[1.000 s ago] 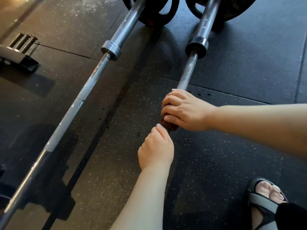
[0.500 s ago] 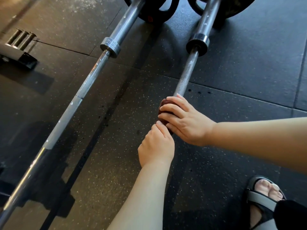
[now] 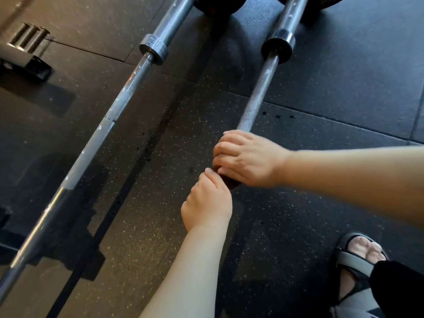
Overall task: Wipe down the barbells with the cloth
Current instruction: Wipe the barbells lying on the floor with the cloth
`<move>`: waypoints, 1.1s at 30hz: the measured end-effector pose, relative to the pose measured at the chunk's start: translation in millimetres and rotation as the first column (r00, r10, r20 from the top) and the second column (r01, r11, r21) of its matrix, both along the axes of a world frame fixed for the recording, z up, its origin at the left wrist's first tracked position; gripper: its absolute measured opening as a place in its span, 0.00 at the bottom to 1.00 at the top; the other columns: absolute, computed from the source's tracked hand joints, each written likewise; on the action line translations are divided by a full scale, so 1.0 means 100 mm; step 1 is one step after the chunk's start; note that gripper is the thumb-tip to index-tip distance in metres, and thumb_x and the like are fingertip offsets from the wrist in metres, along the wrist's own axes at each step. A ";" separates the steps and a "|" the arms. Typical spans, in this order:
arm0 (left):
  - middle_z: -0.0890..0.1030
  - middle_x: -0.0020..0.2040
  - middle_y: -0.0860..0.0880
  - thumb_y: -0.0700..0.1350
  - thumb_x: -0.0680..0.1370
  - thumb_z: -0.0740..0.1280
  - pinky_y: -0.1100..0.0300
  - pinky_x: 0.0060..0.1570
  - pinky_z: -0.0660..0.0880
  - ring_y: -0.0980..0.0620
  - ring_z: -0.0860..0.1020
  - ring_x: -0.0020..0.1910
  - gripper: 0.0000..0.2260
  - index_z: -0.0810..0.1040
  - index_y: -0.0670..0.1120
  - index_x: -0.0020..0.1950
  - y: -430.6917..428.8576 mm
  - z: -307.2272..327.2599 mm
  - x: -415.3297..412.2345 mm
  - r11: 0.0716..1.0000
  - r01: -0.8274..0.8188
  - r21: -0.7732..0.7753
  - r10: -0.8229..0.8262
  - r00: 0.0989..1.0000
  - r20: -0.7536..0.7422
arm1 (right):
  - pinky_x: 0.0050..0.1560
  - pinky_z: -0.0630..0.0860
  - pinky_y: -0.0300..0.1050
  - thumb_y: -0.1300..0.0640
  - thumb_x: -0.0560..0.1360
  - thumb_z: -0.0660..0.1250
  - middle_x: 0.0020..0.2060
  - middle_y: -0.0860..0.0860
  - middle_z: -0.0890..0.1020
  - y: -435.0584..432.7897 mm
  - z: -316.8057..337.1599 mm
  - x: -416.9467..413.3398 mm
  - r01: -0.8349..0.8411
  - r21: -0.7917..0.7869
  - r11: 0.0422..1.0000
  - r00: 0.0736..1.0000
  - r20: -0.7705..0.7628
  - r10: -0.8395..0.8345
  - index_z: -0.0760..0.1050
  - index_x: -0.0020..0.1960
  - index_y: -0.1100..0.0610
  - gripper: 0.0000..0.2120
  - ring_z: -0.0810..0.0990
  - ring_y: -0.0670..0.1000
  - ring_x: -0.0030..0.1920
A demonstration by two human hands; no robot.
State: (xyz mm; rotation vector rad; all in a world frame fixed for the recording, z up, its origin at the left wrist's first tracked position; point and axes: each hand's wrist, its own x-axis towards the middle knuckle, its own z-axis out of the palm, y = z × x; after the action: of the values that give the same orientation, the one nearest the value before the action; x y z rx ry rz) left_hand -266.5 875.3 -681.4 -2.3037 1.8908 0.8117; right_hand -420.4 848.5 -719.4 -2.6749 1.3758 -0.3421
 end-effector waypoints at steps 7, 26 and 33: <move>0.82 0.56 0.47 0.56 0.86 0.42 0.52 0.52 0.69 0.45 0.80 0.54 0.26 0.77 0.46 0.61 -0.05 -0.05 -0.02 1.000 0.003 -0.024 -0.003 1.000 -0.024 | 0.80 0.49 0.61 0.46 0.85 0.51 0.56 0.51 0.78 -0.08 0.03 -0.01 0.289 -0.034 0.957 0.957 0.007 -0.289 0.81 0.58 0.54 0.21 0.73 0.59 0.65; 0.78 0.47 0.53 0.56 0.86 0.43 0.53 0.53 0.74 0.51 0.78 0.46 0.24 0.76 0.48 0.56 -0.07 -0.10 0.03 1.000 0.017 -0.005 -0.017 0.998 -0.061 | 0.72 0.65 0.57 0.44 0.86 0.50 0.58 0.50 0.78 -0.31 0.04 -0.32 0.038 -0.005 0.999 0.998 -0.046 -0.038 0.78 0.62 0.52 0.20 0.74 0.57 0.61; 0.80 0.52 0.51 0.57 0.86 0.42 0.47 0.61 0.76 0.51 0.79 0.51 0.24 0.75 0.48 0.59 -0.15 -0.11 -0.02 0.998 0.023 0.058 -0.019 0.997 -0.072 | 0.78 0.54 0.63 0.48 0.84 0.54 0.56 0.52 0.79 -0.35 0.02 -0.30 0.333 -0.043 0.942 0.943 0.023 -0.332 0.82 0.55 0.55 0.20 0.72 0.60 0.65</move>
State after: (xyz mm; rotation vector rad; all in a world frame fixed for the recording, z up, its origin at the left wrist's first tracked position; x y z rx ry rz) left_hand -268.7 860.4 -692.2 -2.2453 1.8885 0.9464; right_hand -450.5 813.3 -717.3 -2.4600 1.8392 -0.4281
